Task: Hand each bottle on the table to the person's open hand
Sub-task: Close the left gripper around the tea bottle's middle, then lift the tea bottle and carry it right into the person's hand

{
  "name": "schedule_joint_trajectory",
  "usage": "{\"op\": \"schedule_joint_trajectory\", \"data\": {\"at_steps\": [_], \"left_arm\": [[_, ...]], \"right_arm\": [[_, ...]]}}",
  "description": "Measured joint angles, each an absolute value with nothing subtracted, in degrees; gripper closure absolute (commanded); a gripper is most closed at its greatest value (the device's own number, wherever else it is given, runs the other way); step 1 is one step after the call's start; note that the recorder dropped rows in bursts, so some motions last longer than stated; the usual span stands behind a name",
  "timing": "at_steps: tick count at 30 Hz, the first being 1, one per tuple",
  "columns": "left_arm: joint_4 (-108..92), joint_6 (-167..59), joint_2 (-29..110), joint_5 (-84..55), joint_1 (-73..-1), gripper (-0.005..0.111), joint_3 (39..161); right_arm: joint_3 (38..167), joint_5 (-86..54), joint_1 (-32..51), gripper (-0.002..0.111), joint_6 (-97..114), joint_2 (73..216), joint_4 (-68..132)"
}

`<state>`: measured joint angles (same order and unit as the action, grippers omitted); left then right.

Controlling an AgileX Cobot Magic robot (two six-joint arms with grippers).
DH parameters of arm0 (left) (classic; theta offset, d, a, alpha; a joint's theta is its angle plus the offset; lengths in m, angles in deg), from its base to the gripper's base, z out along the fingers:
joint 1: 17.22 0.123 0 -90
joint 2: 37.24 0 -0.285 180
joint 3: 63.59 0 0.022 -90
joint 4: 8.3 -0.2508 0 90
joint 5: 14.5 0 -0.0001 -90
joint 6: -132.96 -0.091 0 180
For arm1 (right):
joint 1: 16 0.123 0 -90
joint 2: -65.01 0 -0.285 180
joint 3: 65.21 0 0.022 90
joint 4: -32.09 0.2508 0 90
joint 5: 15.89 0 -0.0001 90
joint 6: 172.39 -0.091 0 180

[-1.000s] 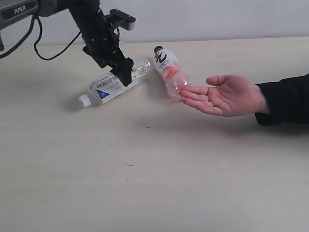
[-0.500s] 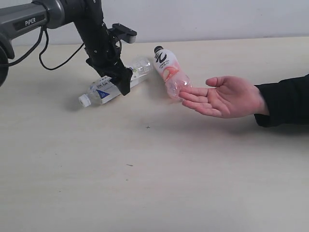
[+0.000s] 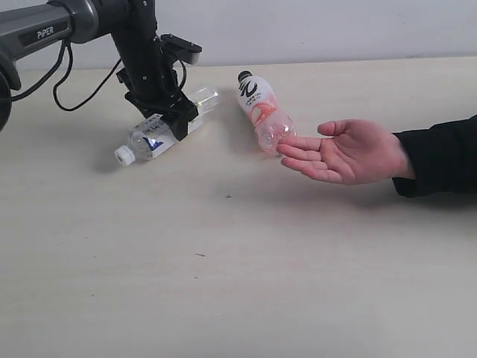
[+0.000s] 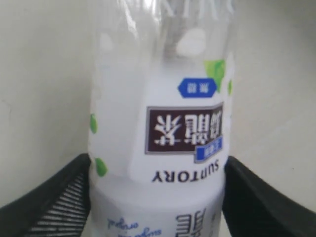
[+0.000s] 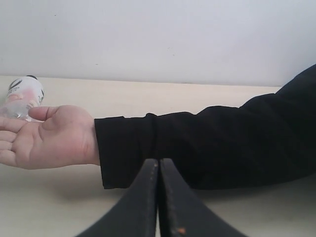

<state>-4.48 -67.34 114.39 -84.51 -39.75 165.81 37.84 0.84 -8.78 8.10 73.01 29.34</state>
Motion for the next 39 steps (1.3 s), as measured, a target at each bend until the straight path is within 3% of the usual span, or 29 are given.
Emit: {"op": "schedule_joint_trajectory", "data": {"at_steps": [19, 39], "left_arm": [[3.0, -58.83, 101.17, -84.55, -39.27, 0.107, 164.6], [3.9, -54.08, 78.73, -81.75, -47.63, 0.107, 135.44]], "right_arm": [[37.84, 0.84, -8.78, 0.108, 8.1, 73.01, 29.34], [37.84, 0.84, -8.78, 0.108, 8.1, 73.01, 29.34]]}}
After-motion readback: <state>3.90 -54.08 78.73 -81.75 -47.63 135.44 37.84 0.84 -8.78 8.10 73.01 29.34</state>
